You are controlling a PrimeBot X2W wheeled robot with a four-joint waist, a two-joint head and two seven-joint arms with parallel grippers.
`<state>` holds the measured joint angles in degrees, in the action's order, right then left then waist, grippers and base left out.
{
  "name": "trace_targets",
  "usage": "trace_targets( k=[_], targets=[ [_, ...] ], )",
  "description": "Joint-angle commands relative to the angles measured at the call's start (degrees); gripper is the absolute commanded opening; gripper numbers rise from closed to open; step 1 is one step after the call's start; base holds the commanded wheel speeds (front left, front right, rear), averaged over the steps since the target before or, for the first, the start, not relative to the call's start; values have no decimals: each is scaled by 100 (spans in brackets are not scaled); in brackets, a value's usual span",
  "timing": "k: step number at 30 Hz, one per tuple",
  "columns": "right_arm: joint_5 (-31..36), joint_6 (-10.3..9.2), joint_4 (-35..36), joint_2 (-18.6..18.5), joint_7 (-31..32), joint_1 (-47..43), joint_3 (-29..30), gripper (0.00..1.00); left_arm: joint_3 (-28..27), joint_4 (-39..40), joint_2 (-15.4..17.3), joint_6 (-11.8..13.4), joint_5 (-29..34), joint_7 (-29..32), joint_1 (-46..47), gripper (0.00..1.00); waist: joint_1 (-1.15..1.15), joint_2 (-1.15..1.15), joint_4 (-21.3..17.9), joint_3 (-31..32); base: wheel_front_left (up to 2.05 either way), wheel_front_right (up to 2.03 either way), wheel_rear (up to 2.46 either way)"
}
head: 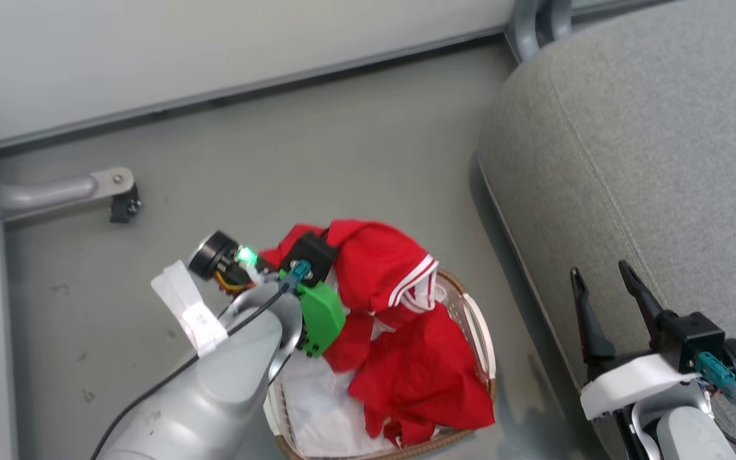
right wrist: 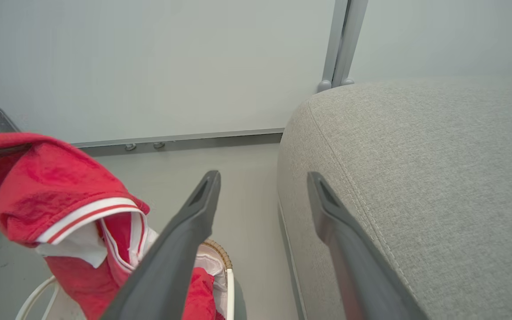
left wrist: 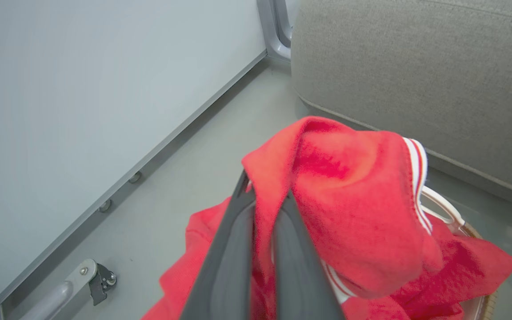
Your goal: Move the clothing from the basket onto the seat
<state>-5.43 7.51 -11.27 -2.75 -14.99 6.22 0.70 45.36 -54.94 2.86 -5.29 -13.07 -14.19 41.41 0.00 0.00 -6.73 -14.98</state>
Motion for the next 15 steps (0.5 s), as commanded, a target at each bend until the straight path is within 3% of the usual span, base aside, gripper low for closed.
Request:
trace_targets(
  k=[1, 15],
  targets=[
    [37, -4, -22, -24, -30, -144, 43, 100, 20, 99, 5, 5, 10, -57, 138, 0, 0, 0, 330, 598, 0, 0, 0],
    [112, -4, 89, -24, -30, -432, -47, 100, 48, 1007, 404, -166, 39, 49, 1435, 0, 0, 0, 320, 1240, 0, 0, 0]
  ],
)
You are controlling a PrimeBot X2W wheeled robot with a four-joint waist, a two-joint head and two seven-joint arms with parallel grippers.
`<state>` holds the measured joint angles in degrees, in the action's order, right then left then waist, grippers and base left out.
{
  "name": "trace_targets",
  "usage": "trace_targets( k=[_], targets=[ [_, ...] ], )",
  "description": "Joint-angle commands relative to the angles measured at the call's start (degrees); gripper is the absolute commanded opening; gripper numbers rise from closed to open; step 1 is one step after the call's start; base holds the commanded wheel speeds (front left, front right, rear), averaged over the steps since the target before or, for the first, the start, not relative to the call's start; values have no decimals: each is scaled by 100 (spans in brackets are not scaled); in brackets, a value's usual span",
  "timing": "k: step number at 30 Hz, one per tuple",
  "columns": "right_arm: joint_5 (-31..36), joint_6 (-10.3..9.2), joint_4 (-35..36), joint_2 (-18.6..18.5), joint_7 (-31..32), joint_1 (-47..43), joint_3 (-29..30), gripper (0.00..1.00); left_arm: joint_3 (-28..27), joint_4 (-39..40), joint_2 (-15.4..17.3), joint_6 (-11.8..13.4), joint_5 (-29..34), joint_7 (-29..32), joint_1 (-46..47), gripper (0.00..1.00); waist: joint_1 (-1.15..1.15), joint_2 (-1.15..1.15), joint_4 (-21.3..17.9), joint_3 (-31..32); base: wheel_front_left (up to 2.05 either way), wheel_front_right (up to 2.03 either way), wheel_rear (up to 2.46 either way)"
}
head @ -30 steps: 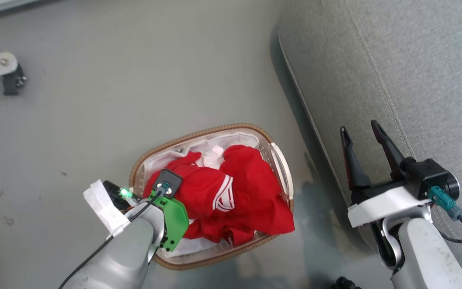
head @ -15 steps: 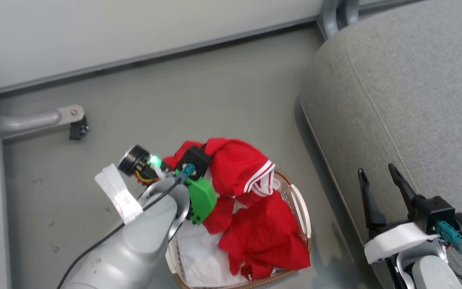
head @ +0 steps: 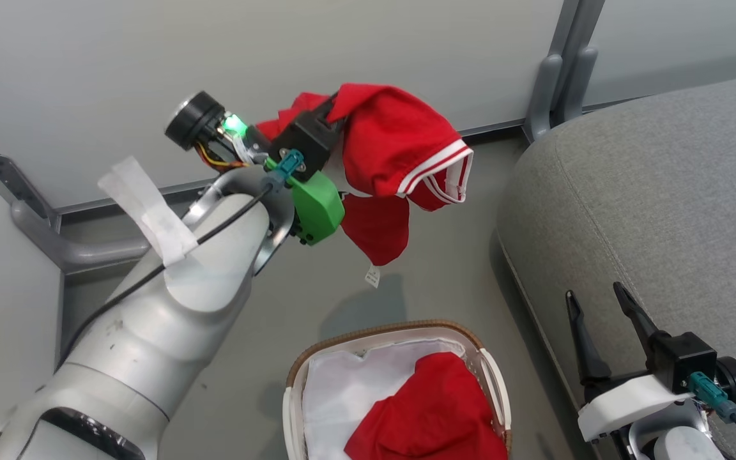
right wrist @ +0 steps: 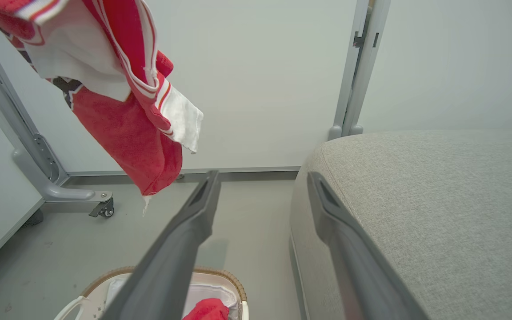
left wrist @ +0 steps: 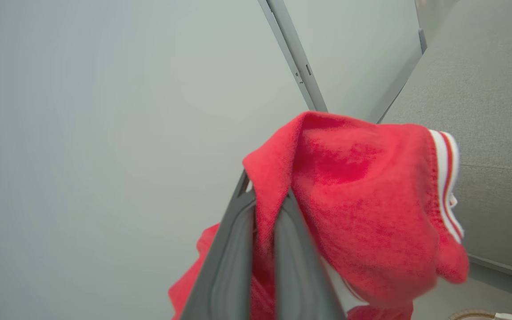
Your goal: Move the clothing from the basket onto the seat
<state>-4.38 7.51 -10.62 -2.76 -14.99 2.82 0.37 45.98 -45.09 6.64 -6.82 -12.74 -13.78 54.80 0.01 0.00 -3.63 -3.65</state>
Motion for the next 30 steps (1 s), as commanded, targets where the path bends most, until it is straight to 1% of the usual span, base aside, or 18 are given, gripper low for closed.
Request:
trace_targets(
  k=[1, 8, 13, 19, 23, 26, 30],
  targets=[
    [14, -4, 32, -22, -30, -89, -38, 100, -18, 52, 54, -19, -12, 43, 179, 0, -1, 0, 2, 119, 0, 0, 0],
    [62, -4, 120, -23, -29, 82, -294, 100, -27, 262, 257, -52, -123, 255, 753, 0, -1, 0, -56, 168, 0, 0, 0],
    [132, -4, 165, -23, -29, 189, -525, 100, 35, 376, 299, -57, -215, 302, 939, 0, -1, 0, -28, 201, 0, 0, 0],
    [284, -4, 133, -21, -30, 565, -861, 100, 139, 563, 279, -65, -322, 307, 985, 0, -1, 0, 70, 222, 0, 0, 0],
    [528, -4, 33, -24, -30, 1052, -1059, 100, 223, 689, 218, -66, -367, 331, 1002, 0, -1, 0, 148, 204, 0, 0, 0],
    [611, -4, -119, -22, -29, 1385, -1171, 100, 290, 754, 176, -65, -386, 347, 1008, 0, -1, 0, 199, 177, 0, 0, 0],
    [720, -4, -496, -21, -29, 1768, -1450, 100, 395, 889, 95, -66, -440, 374, 986, 0, -1, 0, 278, 148, 0, 0, 0]
  ],
)
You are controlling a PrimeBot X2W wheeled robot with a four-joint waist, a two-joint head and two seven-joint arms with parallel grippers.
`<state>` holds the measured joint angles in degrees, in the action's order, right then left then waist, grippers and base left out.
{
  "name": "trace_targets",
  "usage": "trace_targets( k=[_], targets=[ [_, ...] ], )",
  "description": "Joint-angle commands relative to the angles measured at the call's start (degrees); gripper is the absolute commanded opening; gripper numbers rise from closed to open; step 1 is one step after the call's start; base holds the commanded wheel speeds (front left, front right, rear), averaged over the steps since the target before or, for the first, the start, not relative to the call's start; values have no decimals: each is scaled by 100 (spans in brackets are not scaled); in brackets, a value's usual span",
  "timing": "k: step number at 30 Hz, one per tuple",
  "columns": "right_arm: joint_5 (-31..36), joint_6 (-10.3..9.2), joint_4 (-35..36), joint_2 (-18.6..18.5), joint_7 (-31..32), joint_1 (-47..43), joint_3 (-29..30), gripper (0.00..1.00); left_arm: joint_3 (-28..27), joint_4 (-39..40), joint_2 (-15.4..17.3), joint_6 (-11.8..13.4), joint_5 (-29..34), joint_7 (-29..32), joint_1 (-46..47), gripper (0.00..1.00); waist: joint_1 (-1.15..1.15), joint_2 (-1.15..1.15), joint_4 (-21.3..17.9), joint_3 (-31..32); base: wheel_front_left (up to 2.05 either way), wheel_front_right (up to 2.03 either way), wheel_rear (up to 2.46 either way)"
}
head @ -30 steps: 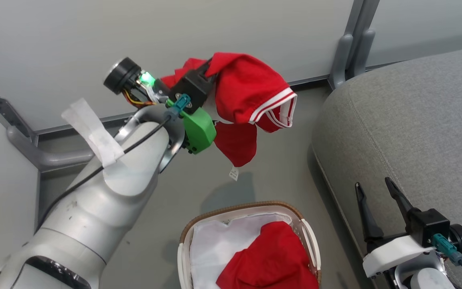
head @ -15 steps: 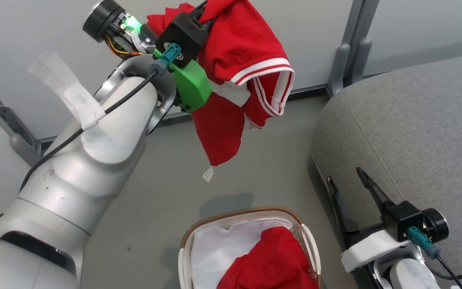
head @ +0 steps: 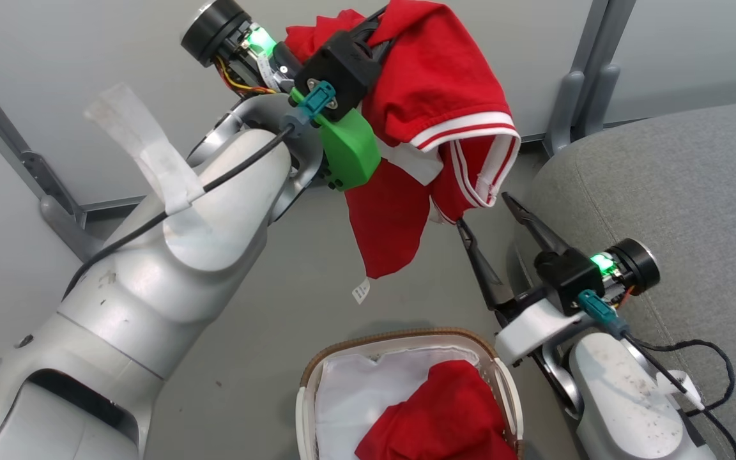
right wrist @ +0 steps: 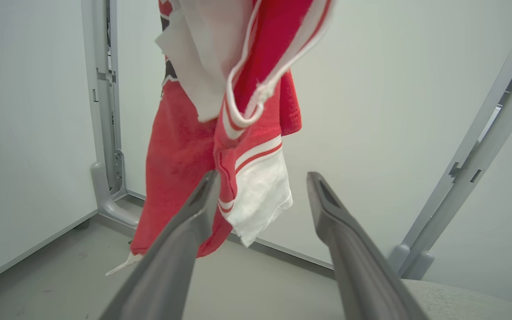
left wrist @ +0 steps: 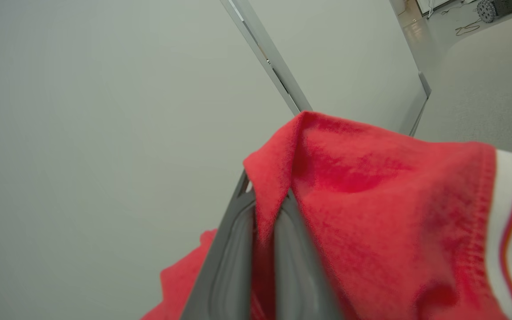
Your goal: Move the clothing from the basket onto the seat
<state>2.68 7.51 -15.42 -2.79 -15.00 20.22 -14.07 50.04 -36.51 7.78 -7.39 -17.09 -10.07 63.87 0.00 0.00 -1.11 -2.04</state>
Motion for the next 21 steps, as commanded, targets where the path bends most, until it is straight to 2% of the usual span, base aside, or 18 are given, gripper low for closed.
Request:
trace_targets(
  k=[1, 10, 11, 12, 13, 14, 15, 17, 21],
  targets=[
    [45, -4, -122, -20, -28, 133, -106, 100, 29, 68, -35, -10, -21, 11, 77, 0, 0, 0, 50, -19, 0, 0, 0],
    [116, -4, -680, -23, -28, 734, -323, 100, 268, 505, -64, -12, -218, 70, -31, 0, 0, 0, 223, -69, 0, 0, 0],
    [121, -4, -703, -22, -28, 770, -316, 70, 283, 544, -49, -12, -238, 78, -52, 0, 0, 0, 234, -73, 0, 0, 0],
    [127, -4, -733, -21, -28, 806, -312, 47, 294, 584, -28, -12, -248, 75, -79, 0, 0, 0, 243, -78, 0, 0, 0],
    [135, -4, -772, -22, -28, 840, -305, 33, 298, 609, -6, -12, -273, 68, -117, 0, 0, 0, 248, -84, 0, 0, 0],
    [138, -4, -804, -23, -28, 860, -292, 25, 302, 623, 9, -12, -276, 62, -148, 0, 0, 0, 250, -89, 0, 0, 0],
    [141, -4, -826, -23, -28, 882, -277, 13, 299, 639, 19, -12, -314, 60, -190, 0, 0, 0, 251, -96, 0, 0, 0],
    [149, -4, -872, -21, -28, 910, -256, 0, 303, 669, 47, -8, -358, 52, -251, 0, 0, 0, 244, -114, 0, 0, 0],
    [162, -4, -921, -21, -28, 971, -213, 0, 269, 685, 131, 3, -517, -1, -444, 0, 0, 0, 214, -152, 0, 0, 0]
  ],
)
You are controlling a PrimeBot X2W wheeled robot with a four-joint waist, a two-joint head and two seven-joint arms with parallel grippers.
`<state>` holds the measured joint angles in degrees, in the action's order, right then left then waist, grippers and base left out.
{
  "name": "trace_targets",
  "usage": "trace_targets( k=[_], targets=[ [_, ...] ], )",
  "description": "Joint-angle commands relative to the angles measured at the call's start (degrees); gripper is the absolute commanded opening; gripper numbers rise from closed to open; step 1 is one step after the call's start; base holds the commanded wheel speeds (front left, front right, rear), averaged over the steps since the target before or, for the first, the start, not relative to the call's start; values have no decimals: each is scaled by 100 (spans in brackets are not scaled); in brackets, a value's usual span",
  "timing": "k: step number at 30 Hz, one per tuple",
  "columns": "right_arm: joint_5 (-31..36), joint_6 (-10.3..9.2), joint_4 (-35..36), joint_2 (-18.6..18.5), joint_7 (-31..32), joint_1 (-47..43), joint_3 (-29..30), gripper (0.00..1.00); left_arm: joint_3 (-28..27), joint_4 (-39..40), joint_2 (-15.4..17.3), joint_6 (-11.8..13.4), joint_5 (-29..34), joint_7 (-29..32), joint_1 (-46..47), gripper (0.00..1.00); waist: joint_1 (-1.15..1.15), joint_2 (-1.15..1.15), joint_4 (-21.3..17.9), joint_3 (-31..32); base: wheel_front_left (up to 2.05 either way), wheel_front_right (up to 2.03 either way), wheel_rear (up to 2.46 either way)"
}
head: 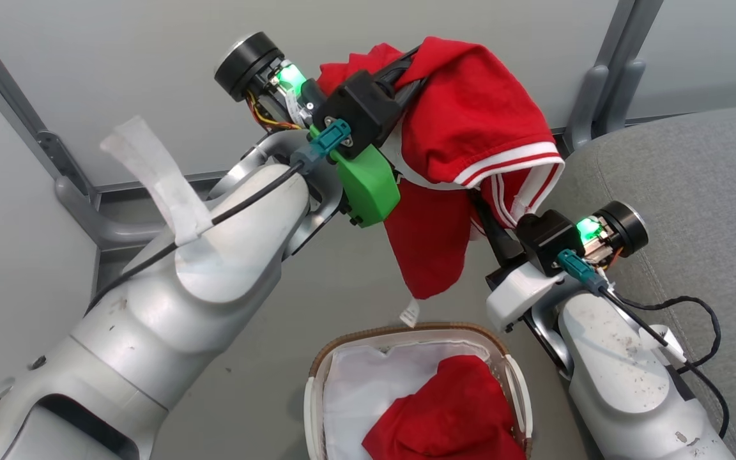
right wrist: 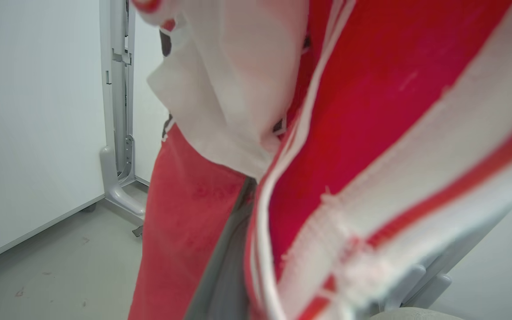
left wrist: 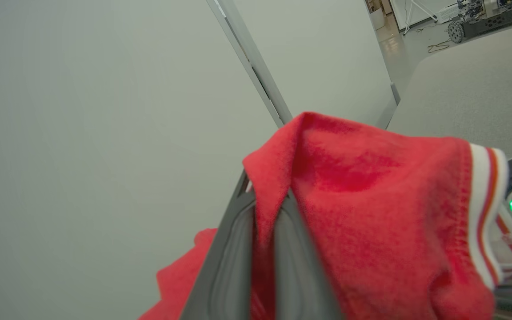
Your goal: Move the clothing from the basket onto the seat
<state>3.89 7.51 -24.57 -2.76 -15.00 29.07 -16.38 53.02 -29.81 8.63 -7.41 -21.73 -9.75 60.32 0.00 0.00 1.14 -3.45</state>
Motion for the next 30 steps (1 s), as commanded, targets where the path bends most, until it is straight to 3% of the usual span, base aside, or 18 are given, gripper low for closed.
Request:
trace_targets(
  k=[1, 10, 12, 17, 18, 19, 20, 21, 30],
  targets=[
    [43, -4, -13, -23, -28, 92, 23, 0, -35, 7, 64, 20, -81, -44, -140, 0, 0, 0, -19, -18, 0, 0, 0],
    [107, -4, 41, -23, -28, 100, 124, 0, -176, -116, 80, 184, -365, -321, -705, 0, 0, 0, -73, -59, 0, 0, 0],
    [125, -4, 61, -23, -28, 86, 170, 0, -236, -145, 51, 228, -449, -406, -871, 14, 0, 0, -77, -52, 0, 0, 0],
    [162, -4, 129, -22, -28, 69, 281, 0, -344, -268, -36, 293, -566, -514, -1304, 20, 0, 0, -76, -36, 0, 0, 0],
    [162, -4, 172, -22, -28, 65, 332, 0, -402, -295, -78, 320, -593, -542, -1485, 42, 0, 0, -75, -31, 0, 0, 0],
    [164, -4, 187, -22, -28, 64, 351, 0, -430, -306, -96, 320, -617, -551, -1571, 49, 0, 0, -75, -31, 0, 0, 0],
    [169, -4, 207, -22, -28, 64, 367, 0, -463, -298, -113, 322, -625, -548, -1654, 83, 0, 0, -76, -29, 0, 0, 0],
    [174, -4, 234, -22, -28, 65, 384, 0, -538, -231, -136, 342, -603, -547, -1749, 100, 0, 0, -77, -26, 0, 0, 0],
    [279, -4, 368, -23, -28, 36, 567, 0, -1055, -11, -312, 263, -365, -540, -2850, 100, 0, 0, -85, 5, 0, 0, 0]
  ],
)
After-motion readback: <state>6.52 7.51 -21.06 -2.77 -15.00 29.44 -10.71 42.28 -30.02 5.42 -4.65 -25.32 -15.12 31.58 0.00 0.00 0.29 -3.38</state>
